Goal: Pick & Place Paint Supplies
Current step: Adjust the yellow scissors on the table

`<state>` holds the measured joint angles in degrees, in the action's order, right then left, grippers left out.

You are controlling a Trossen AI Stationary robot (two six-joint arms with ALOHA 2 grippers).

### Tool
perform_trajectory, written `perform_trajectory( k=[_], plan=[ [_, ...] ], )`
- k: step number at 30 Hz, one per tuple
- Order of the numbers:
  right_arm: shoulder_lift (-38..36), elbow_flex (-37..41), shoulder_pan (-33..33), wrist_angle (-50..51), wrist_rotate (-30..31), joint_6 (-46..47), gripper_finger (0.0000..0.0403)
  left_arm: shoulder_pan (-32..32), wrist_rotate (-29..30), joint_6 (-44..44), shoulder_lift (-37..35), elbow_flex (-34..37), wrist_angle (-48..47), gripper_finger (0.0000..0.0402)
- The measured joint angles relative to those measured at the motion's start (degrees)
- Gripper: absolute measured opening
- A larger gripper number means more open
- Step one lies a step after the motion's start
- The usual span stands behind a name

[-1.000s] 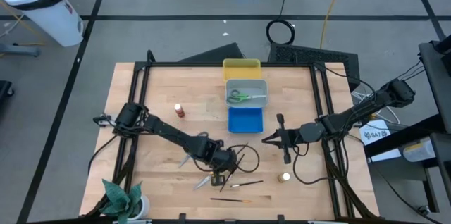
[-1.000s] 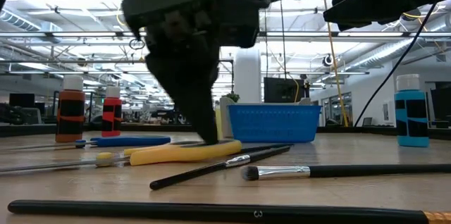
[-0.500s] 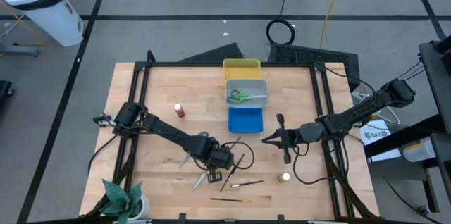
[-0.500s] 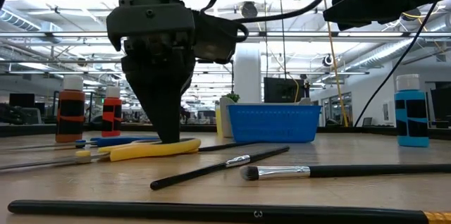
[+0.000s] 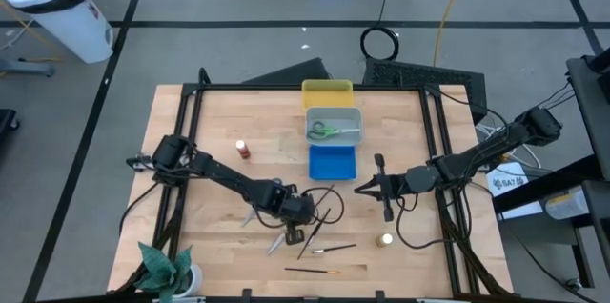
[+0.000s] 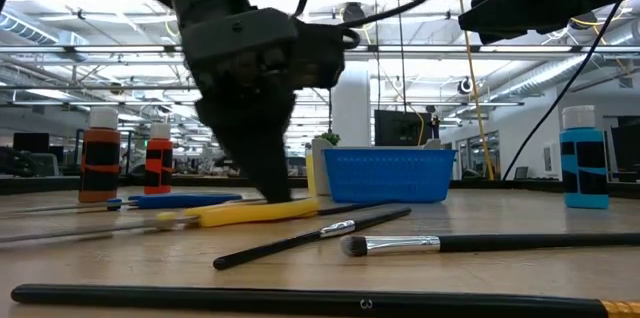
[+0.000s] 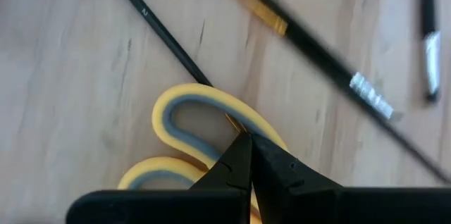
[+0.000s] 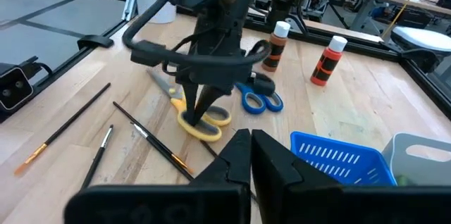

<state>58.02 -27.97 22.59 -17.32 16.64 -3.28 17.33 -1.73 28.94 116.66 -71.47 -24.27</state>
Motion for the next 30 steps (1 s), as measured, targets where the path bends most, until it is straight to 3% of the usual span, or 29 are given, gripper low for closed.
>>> perform_trajectory(
  k=[6,11,23,26,30],
  plan=[
    [4.1,0.0,0.0,-1.4,-0.2,1.0,0.0005,-0.5,-1.9,-1.0,-0.2,3.0,2.9,0.0008],
    [8.6,0.0,-1.3,-5.9,1.3,0.9,0.0031,-0.7,-2.8,-1.2,-0.3,3.3,2.8,0.0008],
    [10.0,0.0,-1.6,-6.5,1.1,1.1,0.008,-1.1,-4.6,4.6,-2.2,3.4,-1.3,0.0008],
    [10.0,0.0,-1.6,-6.3,1.1,1.1,0.0084,-1.1,-2.7,4.0,-5.2,3.9,-3.9,0.0008],
    [10.0,0.0,-1.6,-6.4,1.1,1.1,0.0084,-0.3,4.4,3.6,-10.2,4.6,-6.4,0.0008]
  ],
)
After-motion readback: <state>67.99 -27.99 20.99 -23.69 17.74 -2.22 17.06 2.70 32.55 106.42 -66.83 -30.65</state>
